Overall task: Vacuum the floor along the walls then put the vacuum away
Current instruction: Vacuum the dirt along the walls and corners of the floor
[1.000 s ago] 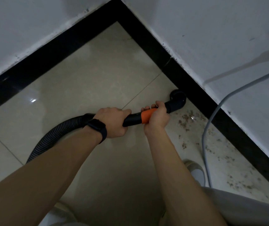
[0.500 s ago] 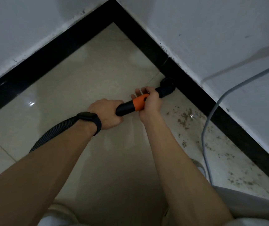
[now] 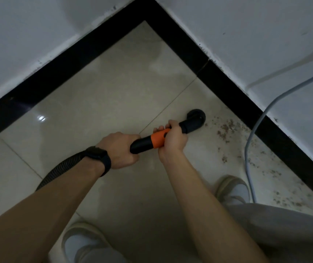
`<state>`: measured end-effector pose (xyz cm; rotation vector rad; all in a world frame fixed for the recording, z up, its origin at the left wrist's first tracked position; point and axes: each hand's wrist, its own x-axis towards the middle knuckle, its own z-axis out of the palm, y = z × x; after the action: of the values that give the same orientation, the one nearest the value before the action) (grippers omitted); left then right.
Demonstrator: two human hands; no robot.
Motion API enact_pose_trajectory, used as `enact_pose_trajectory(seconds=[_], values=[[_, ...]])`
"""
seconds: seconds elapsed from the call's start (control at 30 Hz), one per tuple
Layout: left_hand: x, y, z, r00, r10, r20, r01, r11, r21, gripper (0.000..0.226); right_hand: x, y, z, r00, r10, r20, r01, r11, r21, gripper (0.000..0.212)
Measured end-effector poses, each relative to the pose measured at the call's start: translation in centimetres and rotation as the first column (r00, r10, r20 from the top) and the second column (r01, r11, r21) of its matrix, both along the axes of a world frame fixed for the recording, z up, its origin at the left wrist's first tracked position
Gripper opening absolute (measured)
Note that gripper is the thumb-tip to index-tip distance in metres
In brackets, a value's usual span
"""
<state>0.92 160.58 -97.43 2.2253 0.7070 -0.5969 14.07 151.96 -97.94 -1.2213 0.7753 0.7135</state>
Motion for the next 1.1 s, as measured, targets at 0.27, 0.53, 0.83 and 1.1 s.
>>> enact_pose_trajectory(seconds=[0.27, 0.53, 0.83, 1.1], values=[[-4.1, -4.9, -0.7, 0.988, -0.145, 0.049, 0.13, 0.963, 0.237, 0.02, -3.5, -4.9, -0.4, 0.995, -0.015, -0.096, 0.011, 0.999, -0.034, 0.015], [-2.7, -6.2, -0.4, 0.991, -0.099, 0.084, 0.069, 0.95, 0.306, 0.022, -1.9, -5.0, 0.1, 0.995, -0.015, -0.1, 0.013, 1.0, -0.015, 0.018], [0.9, -6.6, -0.1, 0.994, -0.082, 0.072, 0.052, 0.938, 0.342, 0.024, 1.5, -5.1, 0.5, 0.996, -0.01, -0.09, 0.015, 0.998, 0.057, 0.019], [3.1, -6.2, -0.5, 0.993, -0.1, 0.063, 0.071, 0.933, 0.353, 0.018, 3.4, -5.2, 0.5, 0.997, 0.014, -0.07, -0.01, 0.998, 0.06, 0.017]])
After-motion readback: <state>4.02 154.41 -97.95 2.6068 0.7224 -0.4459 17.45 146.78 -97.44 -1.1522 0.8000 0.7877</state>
